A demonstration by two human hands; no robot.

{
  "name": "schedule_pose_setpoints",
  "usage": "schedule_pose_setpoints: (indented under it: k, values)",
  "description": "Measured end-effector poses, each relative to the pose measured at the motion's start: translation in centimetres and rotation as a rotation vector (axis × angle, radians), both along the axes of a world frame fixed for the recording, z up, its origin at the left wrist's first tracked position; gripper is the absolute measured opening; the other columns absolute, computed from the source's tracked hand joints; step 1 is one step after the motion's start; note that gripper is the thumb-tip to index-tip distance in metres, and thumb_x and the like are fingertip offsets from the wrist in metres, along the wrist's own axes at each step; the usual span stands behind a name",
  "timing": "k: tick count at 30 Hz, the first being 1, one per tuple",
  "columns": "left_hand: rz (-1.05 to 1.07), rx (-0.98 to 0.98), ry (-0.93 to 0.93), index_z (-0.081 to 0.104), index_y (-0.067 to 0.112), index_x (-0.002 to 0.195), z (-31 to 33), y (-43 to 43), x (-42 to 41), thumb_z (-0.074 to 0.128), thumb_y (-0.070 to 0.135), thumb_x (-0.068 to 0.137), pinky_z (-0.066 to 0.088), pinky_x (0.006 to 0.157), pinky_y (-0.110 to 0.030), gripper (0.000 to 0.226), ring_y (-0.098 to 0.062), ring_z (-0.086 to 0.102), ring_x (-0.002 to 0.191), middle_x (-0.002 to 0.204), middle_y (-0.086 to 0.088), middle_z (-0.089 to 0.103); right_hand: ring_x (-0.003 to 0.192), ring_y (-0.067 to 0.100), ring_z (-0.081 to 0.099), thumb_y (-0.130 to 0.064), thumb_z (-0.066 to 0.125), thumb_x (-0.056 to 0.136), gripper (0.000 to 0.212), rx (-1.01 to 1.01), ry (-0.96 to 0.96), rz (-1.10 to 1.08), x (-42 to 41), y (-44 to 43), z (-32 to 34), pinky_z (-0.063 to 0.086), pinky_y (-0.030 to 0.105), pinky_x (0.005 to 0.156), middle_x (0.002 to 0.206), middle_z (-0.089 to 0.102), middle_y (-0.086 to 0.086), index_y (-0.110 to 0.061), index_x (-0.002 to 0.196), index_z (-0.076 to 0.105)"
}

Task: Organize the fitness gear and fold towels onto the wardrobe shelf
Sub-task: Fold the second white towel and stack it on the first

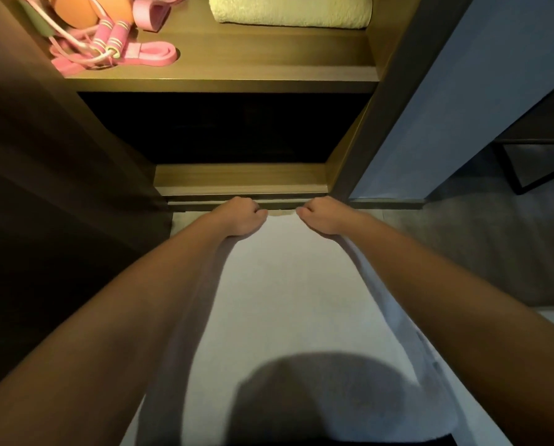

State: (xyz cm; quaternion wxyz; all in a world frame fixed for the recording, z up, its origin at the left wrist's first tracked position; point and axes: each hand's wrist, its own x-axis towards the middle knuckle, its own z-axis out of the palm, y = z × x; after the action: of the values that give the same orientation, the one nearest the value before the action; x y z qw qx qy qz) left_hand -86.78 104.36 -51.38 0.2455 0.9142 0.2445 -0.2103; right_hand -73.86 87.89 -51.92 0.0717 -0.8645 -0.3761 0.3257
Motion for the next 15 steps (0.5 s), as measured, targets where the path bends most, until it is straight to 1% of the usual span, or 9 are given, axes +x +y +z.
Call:
schedule_pose_setpoints:
  k: [2,4,5,7,9,10,12,14,15]
  values:
    - [0.006,-0.07,0.02,0.064,0.013,0.08,-0.9,0.5,1.7,0.04,0.032,0.097,0.041,0.071,-0.032,0.036,-0.025,0.057,0.088,0.09,-0.008,0.063,0.088,0.022,0.055,-0.038,0.033,0.101,0.037,-0.017,0.069,0.018,0.9,1.7,-0.6,0.042,0.034,0.077,0.086,0.057,0.001,-0.014,0.097,0.061]
    - [-0.008,-0.144,0.076,0.059,0.013,0.071,-1.6,0.8,3.1,0.043,0.032,0.095,0.039,0.064,-0.03,0.035,-0.022,0.054,0.076,0.078,-0.005,0.059,0.078,0.019,0.052,-0.035,0.036,0.099,0.033,-0.044,0.152,0.04,1.7,3.1,-1.2,0.039,0.032,0.068,0.076,0.052,0.0,-0.016,0.081,0.057]
    - [-0.019,-0.178,0.113,0.056,0.015,0.068,-1.8,0.9,3.7,0.042,0.033,0.095,0.038,0.063,-0.03,0.035,-0.02,0.051,0.072,0.074,-0.003,0.055,0.076,0.016,0.05,-0.035,0.036,0.099,0.032,-0.067,0.187,0.056,2.0,3.6,-1.5,0.039,0.031,0.067,0.075,0.051,-0.001,-0.018,0.08,0.055]
    - [-0.028,-0.236,0.175,0.051,0.018,0.069,-1.9,1.3,4.2,0.04,0.036,0.094,0.037,0.067,-0.033,0.033,-0.017,0.047,0.07,0.073,0.001,0.051,0.076,0.009,0.047,-0.037,0.035,0.1,0.028,-0.098,0.243,0.059,2.6,4.0,-2.0,0.036,0.033,0.073,0.078,0.048,-0.007,-0.021,0.084,0.052]
    - [-0.043,-0.259,0.219,0.057,0.016,0.079,-1.8,2.2,4.3,0.037,0.041,0.094,0.04,0.073,-0.035,0.035,-0.017,0.051,0.076,0.081,0.0,0.055,0.075,0.005,0.045,-0.04,0.033,0.1,0.028,-0.116,0.272,0.068,3.2,4.1,-2.2,0.034,0.032,0.075,0.078,0.045,-0.011,-0.026,0.083,0.051]
    - [-0.051,-0.254,0.234,0.061,0.013,0.085,-1.8,2.7,4.2,0.036,0.043,0.095,0.041,0.075,-0.035,0.04,-0.019,0.053,0.08,0.084,-0.002,0.058,0.076,0.005,0.046,-0.042,0.031,0.099,0.031,-0.126,0.265,0.084,3.5,4.1,-2.3,0.035,0.03,0.072,0.079,0.047,-0.011,-0.025,0.086,0.053]
    - [-0.055,-0.231,0.211,0.062,0.007,0.085,-2.0,3.2,3.8,0.032,0.045,0.098,0.04,0.069,-0.032,0.05,-0.022,0.054,0.079,0.082,-0.005,0.057,0.077,0.008,0.05,-0.045,0.027,0.099,0.039,-0.102,0.224,0.108,3.8,4.0,-2.8,0.035,0.027,0.063,0.079,0.051,-0.009,-0.022,0.086,0.056]
    - [-0.054,-0.184,0.136,0.06,0.004,0.077,-2.3,3.1,3.7,0.028,0.048,0.1,0.037,0.062,-0.03,0.059,-0.021,0.053,0.073,0.076,-0.005,0.056,0.075,0.01,0.052,-0.047,0.026,0.099,0.045,-0.05,0.172,0.088,3.9,3.8,-3.3,0.034,0.026,0.059,0.077,0.053,-0.006,-0.023,0.074,0.055]
    - [-0.046,-0.154,0.098,0.058,0.005,0.07,-2.5,2.9,3.6,0.027,0.049,0.101,0.036,0.058,-0.029,0.062,-0.019,0.051,0.068,0.072,-0.004,0.054,0.075,0.011,0.053,-0.048,0.026,0.098,0.046,-0.031,0.146,0.074,3.9,3.7,-3.5,0.034,0.026,0.06,0.077,0.053,-0.005,-0.023,0.072,0.055]
